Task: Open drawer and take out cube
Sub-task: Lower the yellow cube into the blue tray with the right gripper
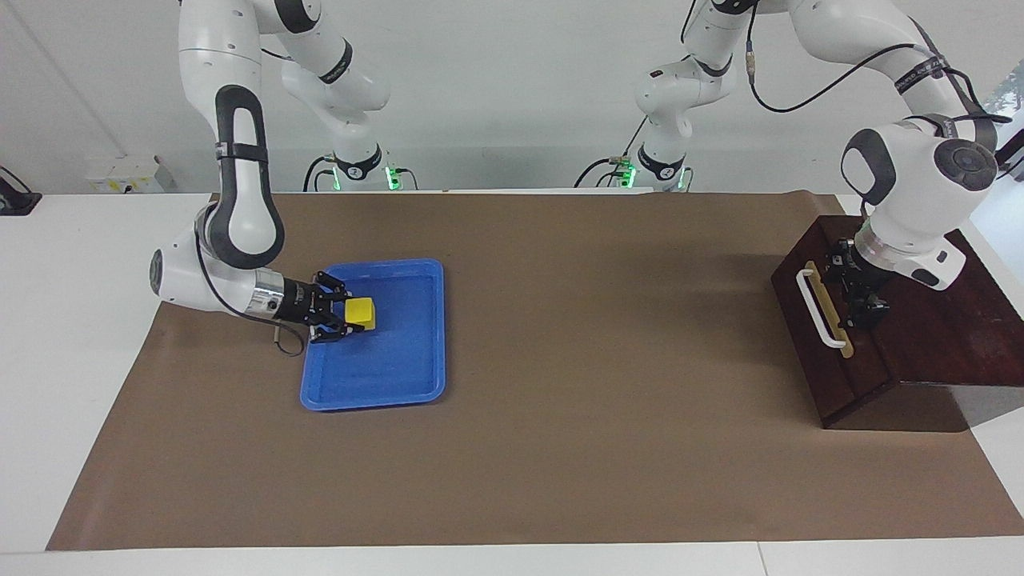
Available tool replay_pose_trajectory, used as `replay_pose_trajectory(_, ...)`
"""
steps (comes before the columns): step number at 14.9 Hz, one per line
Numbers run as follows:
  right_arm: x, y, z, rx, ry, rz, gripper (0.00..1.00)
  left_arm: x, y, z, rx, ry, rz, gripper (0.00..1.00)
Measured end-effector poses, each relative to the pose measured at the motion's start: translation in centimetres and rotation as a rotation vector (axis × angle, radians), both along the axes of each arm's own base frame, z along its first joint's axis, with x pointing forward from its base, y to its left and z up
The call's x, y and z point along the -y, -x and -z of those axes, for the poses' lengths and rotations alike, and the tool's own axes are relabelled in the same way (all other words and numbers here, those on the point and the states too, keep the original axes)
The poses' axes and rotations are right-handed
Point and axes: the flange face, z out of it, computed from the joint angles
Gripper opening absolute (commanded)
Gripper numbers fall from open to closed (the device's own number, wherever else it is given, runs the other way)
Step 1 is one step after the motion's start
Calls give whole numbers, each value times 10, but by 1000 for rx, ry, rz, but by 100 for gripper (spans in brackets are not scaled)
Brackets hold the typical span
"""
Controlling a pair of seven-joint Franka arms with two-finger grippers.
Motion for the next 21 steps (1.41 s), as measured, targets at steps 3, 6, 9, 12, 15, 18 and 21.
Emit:
replay_pose_trajectory(3,9,4,0,-10,-21,-6,0,0,0,0,0,-1,0,100)
replay_pose_trajectory(6,15,10,2,-14,-35,-14,0,1,-1,-3,5,-12,9,100)
replay_pose_trajectory(9,23,15,3,-14,-39,-8,0,8,-7,-35,36,-22,41,100)
replay_pose_trajectory(12,23,22,6,-25,-40,-5,0,36,-3,-72,23,-14,138,100)
replay_pose_trajectory(15,24,29,11,-25,-45,-15,0,73,5,-95,3,22,299,100)
replay_pose_trajectory(18,32,36,20,-4,-29,-1,0,99,17,-119,10,70,483,100)
replay_pose_trajectory(21,36,39,24,7,-12,14,0,121,33,-139,-6,97,685,100)
